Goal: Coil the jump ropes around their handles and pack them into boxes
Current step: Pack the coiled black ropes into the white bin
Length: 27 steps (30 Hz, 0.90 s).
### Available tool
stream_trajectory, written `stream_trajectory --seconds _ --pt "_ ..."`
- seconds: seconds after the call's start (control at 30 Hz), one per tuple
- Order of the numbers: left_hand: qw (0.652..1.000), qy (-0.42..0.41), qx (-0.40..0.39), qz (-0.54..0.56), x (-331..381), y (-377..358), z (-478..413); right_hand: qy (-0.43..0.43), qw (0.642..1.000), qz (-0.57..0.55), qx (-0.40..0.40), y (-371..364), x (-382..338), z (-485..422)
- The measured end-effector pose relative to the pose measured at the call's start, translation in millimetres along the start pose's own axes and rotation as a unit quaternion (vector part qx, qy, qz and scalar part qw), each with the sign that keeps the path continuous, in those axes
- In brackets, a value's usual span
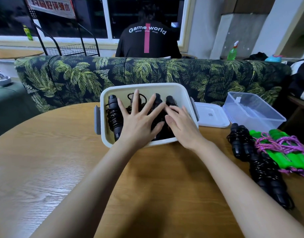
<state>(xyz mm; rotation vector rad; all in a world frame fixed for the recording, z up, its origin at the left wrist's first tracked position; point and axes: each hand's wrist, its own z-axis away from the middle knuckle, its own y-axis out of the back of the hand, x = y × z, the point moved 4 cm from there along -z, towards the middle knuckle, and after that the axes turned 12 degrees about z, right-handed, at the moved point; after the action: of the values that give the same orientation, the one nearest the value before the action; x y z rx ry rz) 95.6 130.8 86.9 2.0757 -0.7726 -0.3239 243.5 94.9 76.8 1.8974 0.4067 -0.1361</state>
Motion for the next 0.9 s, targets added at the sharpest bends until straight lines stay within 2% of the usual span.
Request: stream_trajectory --seconds 0.1,0.2,0.33,0.53,0.7,0.83,0.9 --pt "1.000 0.017 -0.014 -0.006 -4.1 -10.5 1.8 0.041 0.992 0.090 0.073 -2.4 16.4 14.2" --pt "0.999 0.012 0.005 -0.037 1.7 -6.4 -2.6 0.099 0.973 0.196 0.073 -11.0 34.7 32.5" --pt "0.996 -0.044 -0.005 -0.074 17.7 -11.8 -10.8 0.113 0.945 0.291 0.095 -8.5 36.2 43.5" --pt "0.999 -0.015 0.018 -0.042 22.1 -16.4 -12.2 0.087 0.925 0.338 0.153 -5.9 40.2 59.3" --pt "1.000 -0.004 0.000 -0.031 36.2 -20.6 -25.6 0.056 0.905 0.381 0.182 2.4 49.9 71.1" --pt "1.000 0.002 0.009 0.000 49.8 -25.7 -25.1 0.054 0.917 0.353 0.177 9.4 61.9 81.4" --pt "1.000 0.008 0.013 0.011 51.2 -26.6 -23.7 0.079 0.936 0.303 0.160 11.7 67.1 85.6"
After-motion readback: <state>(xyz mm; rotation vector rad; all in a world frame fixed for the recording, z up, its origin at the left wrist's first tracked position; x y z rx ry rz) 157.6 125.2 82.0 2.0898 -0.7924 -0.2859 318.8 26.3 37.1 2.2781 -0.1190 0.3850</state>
